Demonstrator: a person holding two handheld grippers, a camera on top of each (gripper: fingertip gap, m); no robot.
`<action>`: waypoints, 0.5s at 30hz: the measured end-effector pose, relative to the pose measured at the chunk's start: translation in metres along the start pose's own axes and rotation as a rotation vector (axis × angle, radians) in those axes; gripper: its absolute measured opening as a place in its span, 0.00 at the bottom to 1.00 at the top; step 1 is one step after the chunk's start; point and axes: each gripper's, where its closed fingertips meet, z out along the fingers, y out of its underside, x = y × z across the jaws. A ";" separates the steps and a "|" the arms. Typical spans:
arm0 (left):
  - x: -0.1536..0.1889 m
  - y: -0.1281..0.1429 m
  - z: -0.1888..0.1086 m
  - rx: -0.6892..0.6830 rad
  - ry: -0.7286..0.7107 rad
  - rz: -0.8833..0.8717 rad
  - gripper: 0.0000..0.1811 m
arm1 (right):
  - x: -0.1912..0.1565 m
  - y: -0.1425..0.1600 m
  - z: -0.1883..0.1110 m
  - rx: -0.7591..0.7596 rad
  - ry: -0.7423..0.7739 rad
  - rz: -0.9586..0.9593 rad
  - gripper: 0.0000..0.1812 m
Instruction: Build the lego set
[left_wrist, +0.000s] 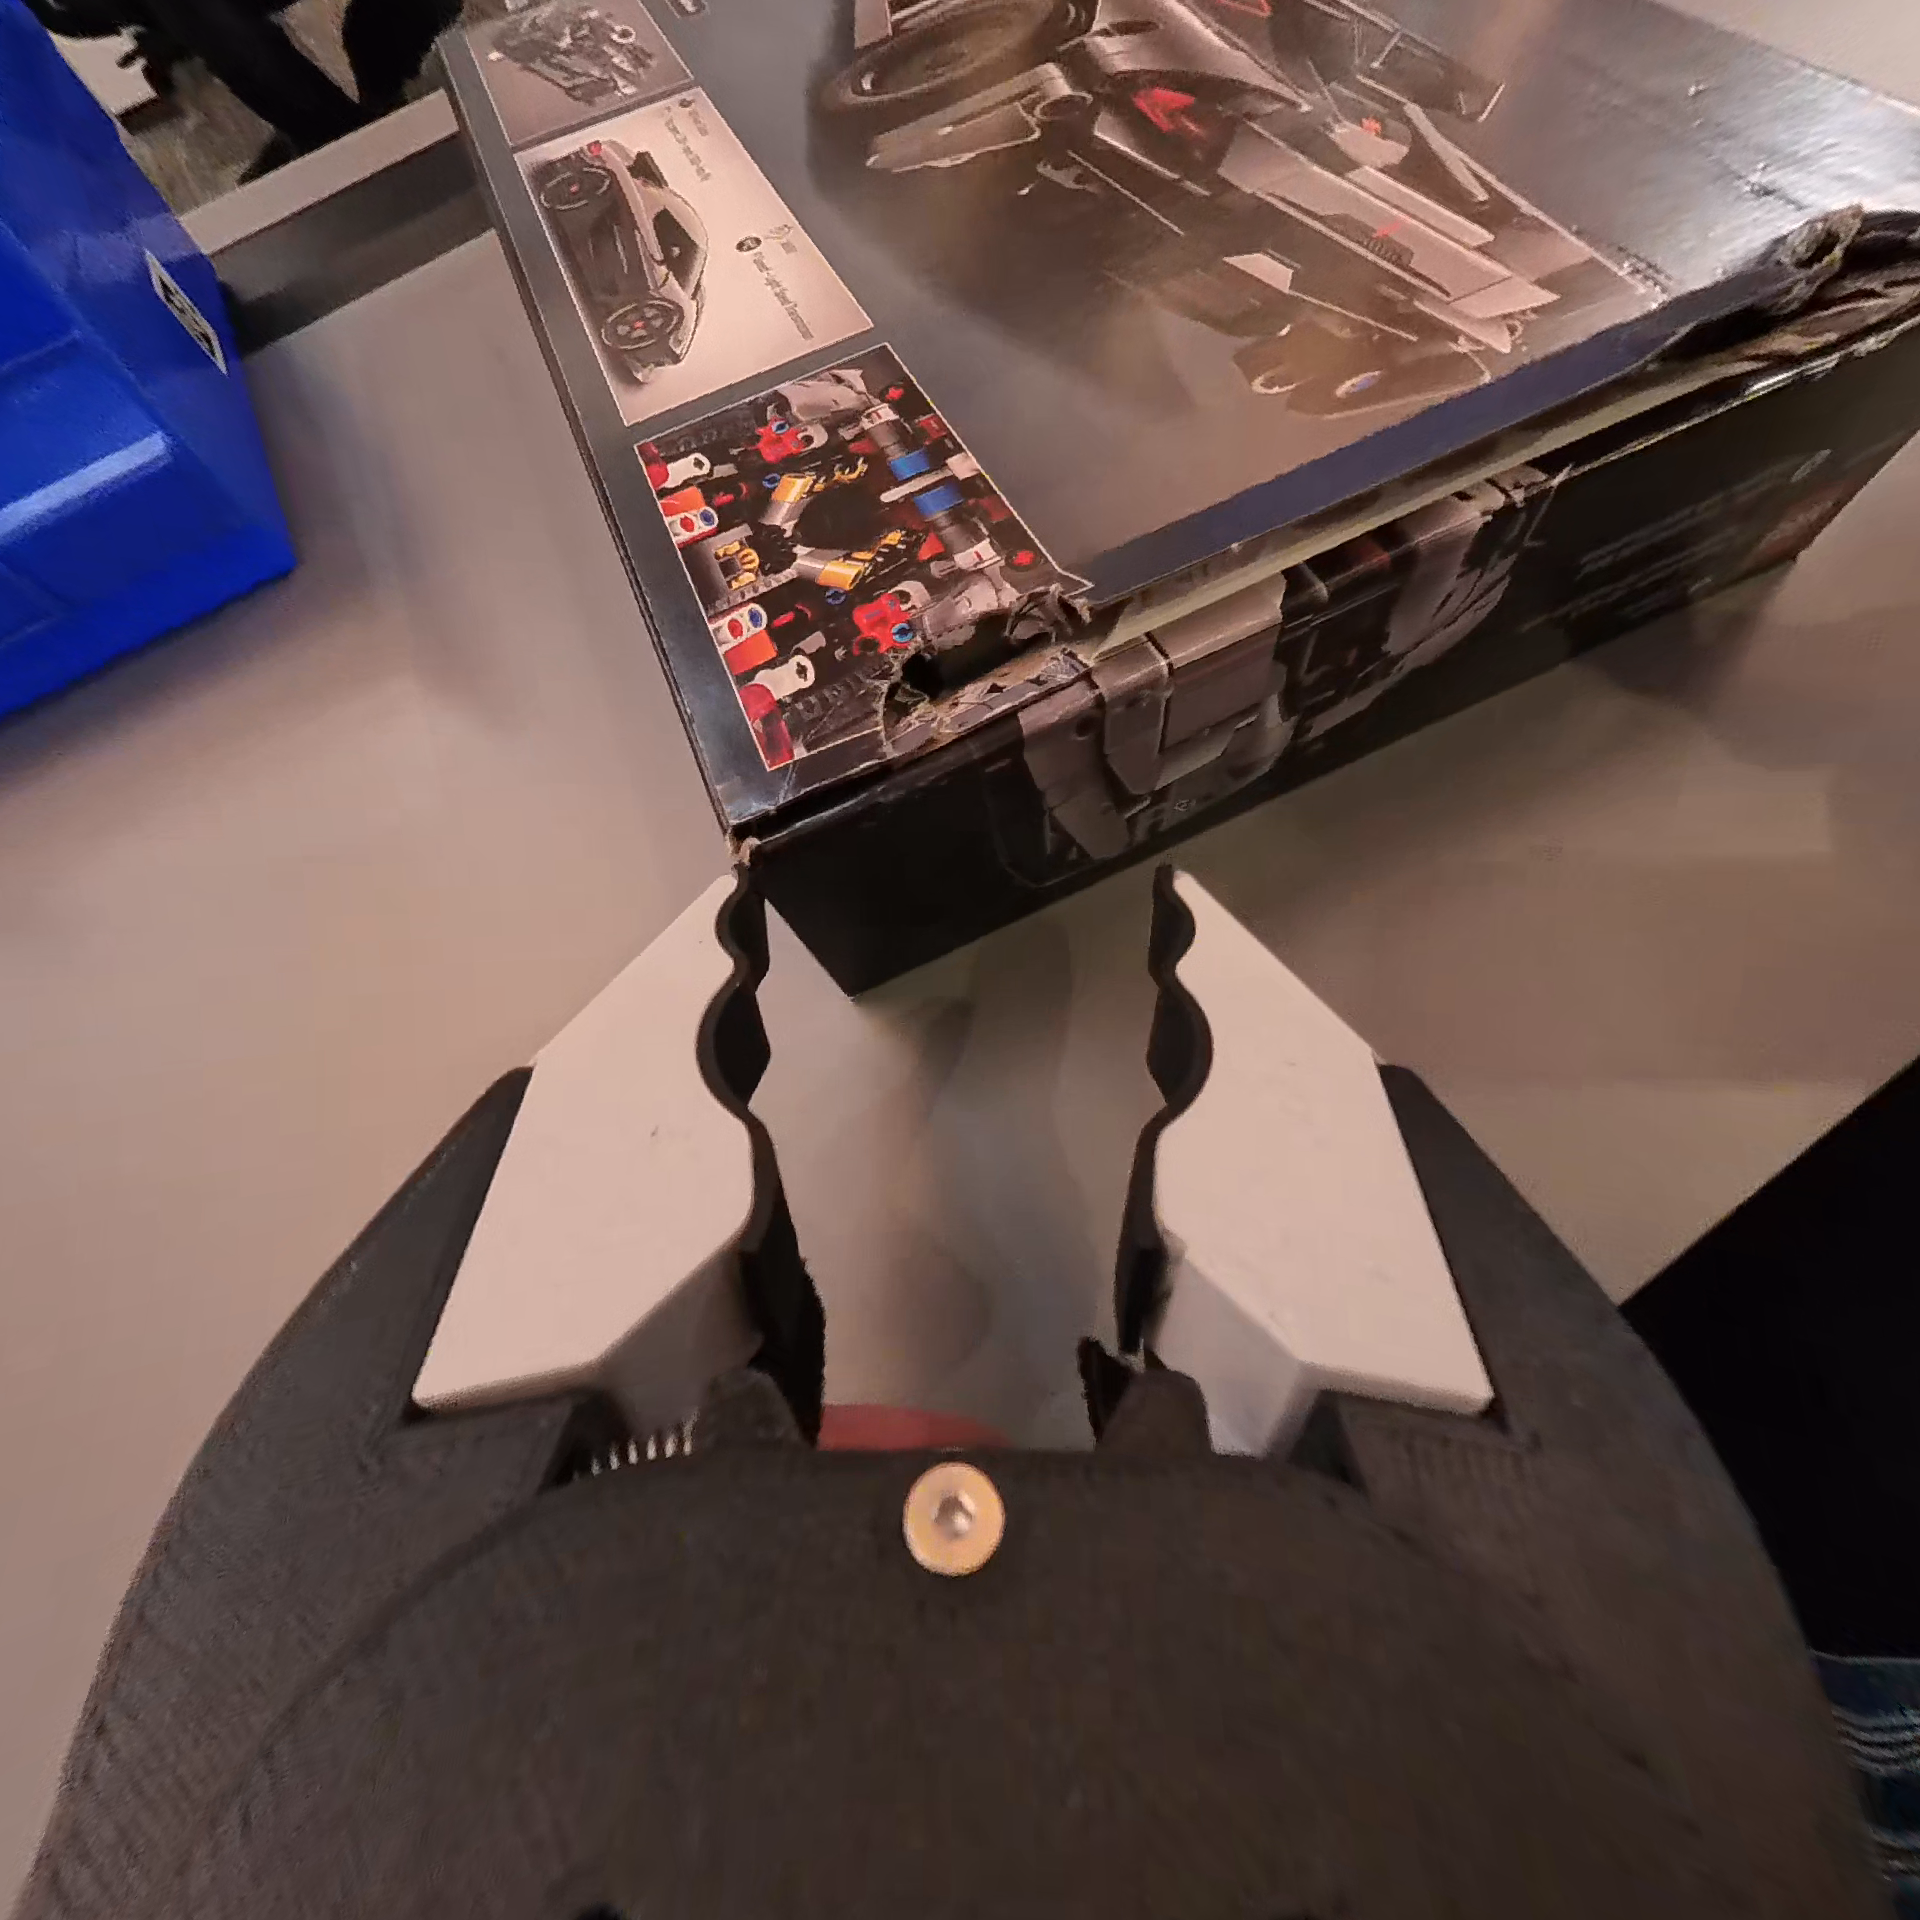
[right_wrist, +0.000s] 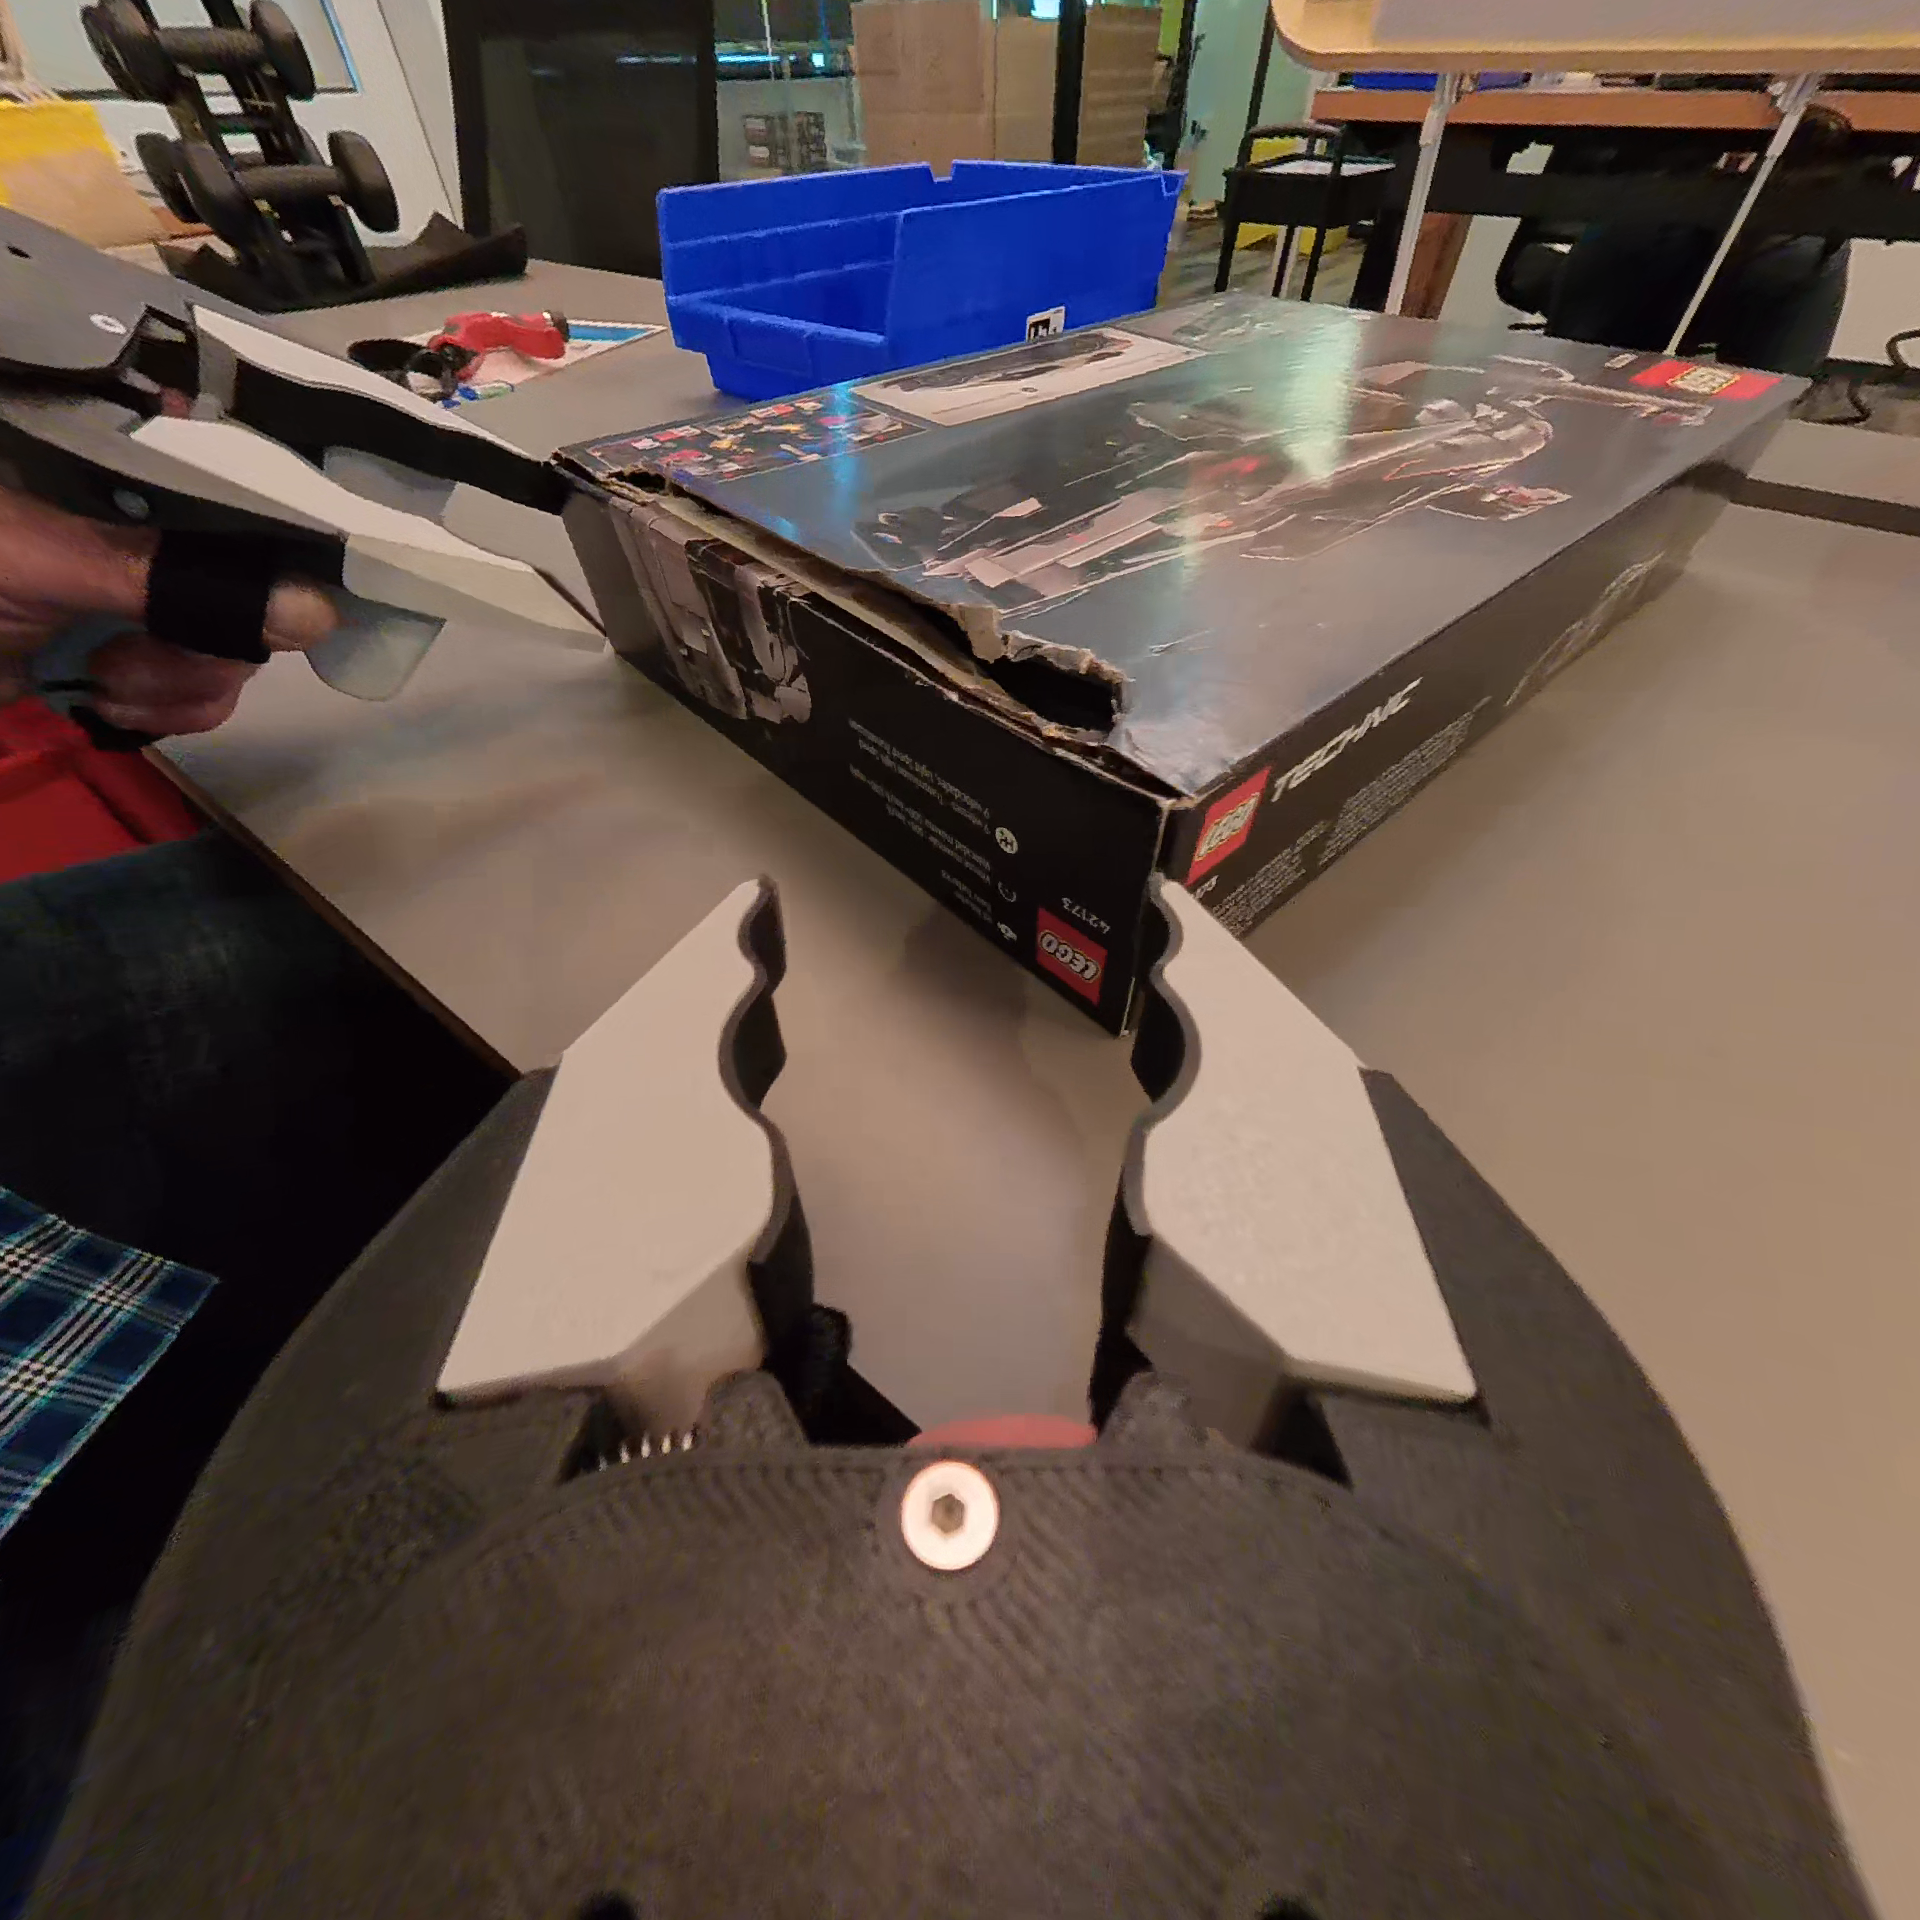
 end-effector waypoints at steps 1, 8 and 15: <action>0.000 0.000 0.000 0.006 0.003 0.002 0.40 | 0.002 0.000 0.000 -0.007 0.003 -0.006 0.34; -0.004 0.002 -0.002 -0.013 0.035 0.059 0.35 | 0.010 -0.001 -0.002 -0.039 -0.053 0.015 0.23; -0.008 0.004 -0.005 -0.056 0.085 0.144 0.30 | 0.014 -0.001 -0.004 -0.070 -0.109 0.066 0.19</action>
